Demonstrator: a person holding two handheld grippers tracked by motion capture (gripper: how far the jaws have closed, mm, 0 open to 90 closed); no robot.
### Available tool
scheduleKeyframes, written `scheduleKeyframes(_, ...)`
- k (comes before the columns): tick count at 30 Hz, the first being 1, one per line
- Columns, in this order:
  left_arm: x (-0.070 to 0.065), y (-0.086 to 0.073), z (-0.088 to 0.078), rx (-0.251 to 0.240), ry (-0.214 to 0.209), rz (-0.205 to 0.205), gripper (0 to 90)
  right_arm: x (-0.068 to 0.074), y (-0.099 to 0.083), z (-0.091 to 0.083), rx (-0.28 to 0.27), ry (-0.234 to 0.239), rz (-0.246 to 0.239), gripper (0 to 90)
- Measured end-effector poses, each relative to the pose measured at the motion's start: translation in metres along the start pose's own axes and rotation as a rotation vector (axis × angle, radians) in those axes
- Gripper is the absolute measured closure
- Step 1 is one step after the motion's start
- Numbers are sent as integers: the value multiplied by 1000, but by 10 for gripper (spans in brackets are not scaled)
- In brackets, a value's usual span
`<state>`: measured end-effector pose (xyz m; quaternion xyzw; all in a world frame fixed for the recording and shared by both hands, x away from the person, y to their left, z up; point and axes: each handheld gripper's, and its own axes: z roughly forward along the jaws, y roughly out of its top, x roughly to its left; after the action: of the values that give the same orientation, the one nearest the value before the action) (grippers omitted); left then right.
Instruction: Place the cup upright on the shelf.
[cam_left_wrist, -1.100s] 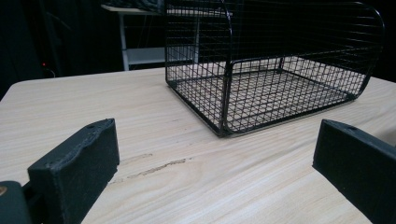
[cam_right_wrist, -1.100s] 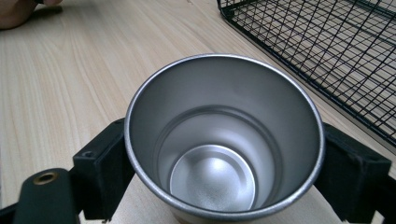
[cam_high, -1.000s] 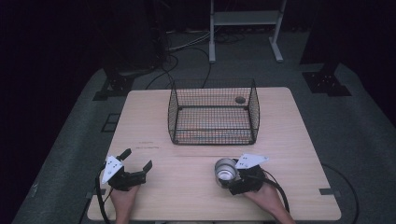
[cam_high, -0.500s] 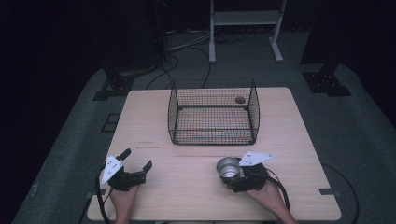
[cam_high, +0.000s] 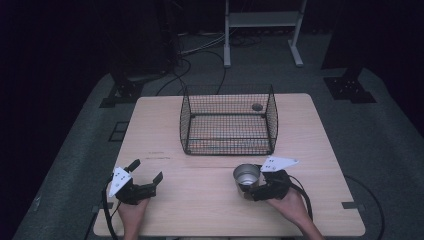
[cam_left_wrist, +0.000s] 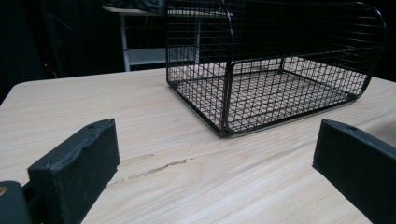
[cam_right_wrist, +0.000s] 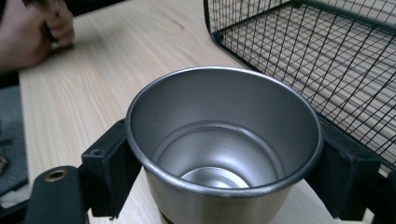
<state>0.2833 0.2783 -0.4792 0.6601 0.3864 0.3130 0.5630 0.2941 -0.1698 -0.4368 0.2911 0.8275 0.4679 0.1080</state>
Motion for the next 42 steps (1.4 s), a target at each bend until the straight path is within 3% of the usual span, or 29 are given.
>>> scheduleKeyframes(6, 0, 0, 0, -1, 2, 1, 0, -9, 16, -12, -41, 33, 42, 180)
scheduleKeyframes(16, 0, 0, 0, -1, 5, -3, 0, -23, 47, -29, -75, 44, 50, 180)
scheduleKeyframes(34, 0, 0, 1, -8, 5, -8, 0, -37, 76, -28, -66, 80, 77, 179)
scheduleKeyframes(42, 1, 0, 1, -6, 3, -6, 0, -44, 93, -27, -72, 67, 56, 180)
